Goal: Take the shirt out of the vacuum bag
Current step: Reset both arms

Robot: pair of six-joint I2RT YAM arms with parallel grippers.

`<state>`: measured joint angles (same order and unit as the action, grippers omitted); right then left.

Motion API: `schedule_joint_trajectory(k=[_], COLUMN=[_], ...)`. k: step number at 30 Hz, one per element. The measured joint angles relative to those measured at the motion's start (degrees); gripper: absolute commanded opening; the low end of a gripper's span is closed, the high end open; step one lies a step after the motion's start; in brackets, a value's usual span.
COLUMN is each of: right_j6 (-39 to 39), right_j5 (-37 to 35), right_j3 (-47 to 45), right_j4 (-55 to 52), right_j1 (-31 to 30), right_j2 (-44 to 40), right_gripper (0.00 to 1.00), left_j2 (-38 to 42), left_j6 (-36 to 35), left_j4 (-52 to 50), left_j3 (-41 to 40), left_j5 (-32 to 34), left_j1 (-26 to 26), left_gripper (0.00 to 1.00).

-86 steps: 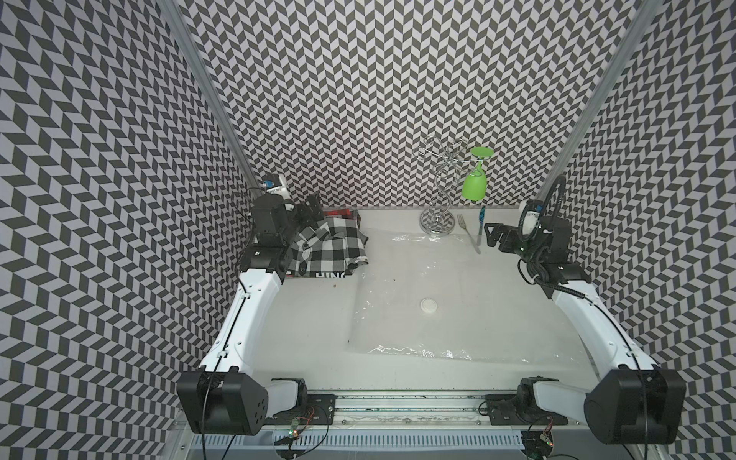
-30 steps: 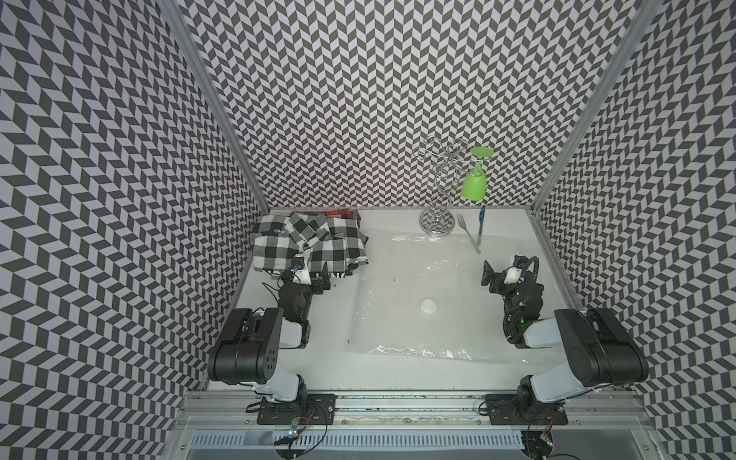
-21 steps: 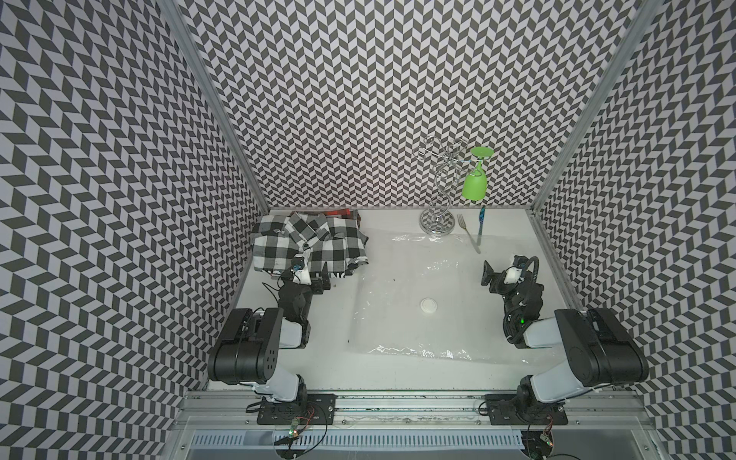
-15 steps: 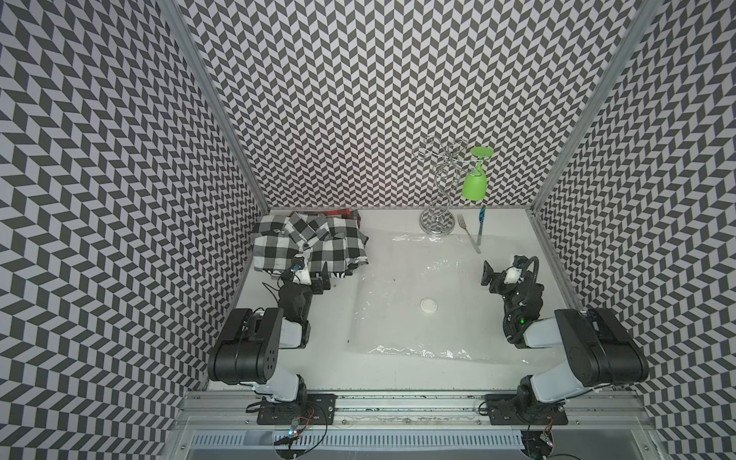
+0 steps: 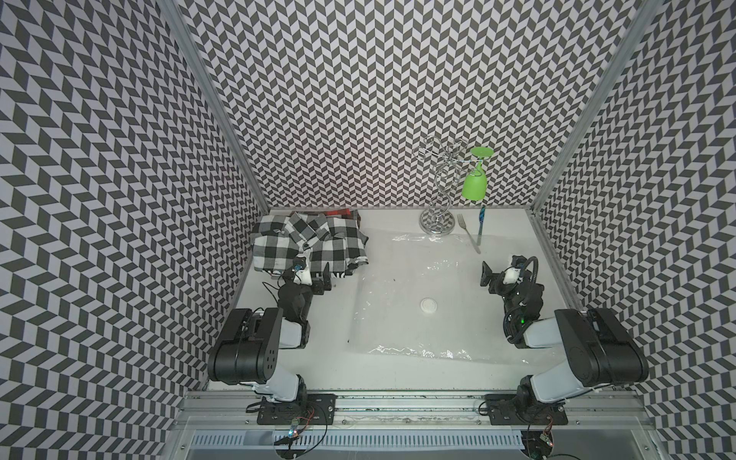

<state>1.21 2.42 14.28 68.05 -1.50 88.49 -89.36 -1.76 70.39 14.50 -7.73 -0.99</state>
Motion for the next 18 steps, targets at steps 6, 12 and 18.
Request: schedule_joint_trajectory(k=[6, 12, 18], right_j6=[-1.6, -0.9, -1.5], right_j5=[-3.0, -0.2, -1.3], right_j3=[-3.6, -4.1, -2.8], right_j4=[3.6, 5.7, 5.6], right_j1=[0.0, 0.7, 0.5], right_j2=[-0.3, -0.1, 0.4], right_gripper=[1.0, 1.0, 1.0], left_j2=[0.2, 0.4, 0.4], left_j6=[1.9, 1.0, 1.3], left_j4=[1.9, 3.5, 2.6], left_j3=[-1.1, -2.1, -1.0], left_j5=[0.7, -1.6, -2.8], left_j1=[-1.1, -1.3, -1.4], left_gripper=[0.99, 0.99, 0.99])
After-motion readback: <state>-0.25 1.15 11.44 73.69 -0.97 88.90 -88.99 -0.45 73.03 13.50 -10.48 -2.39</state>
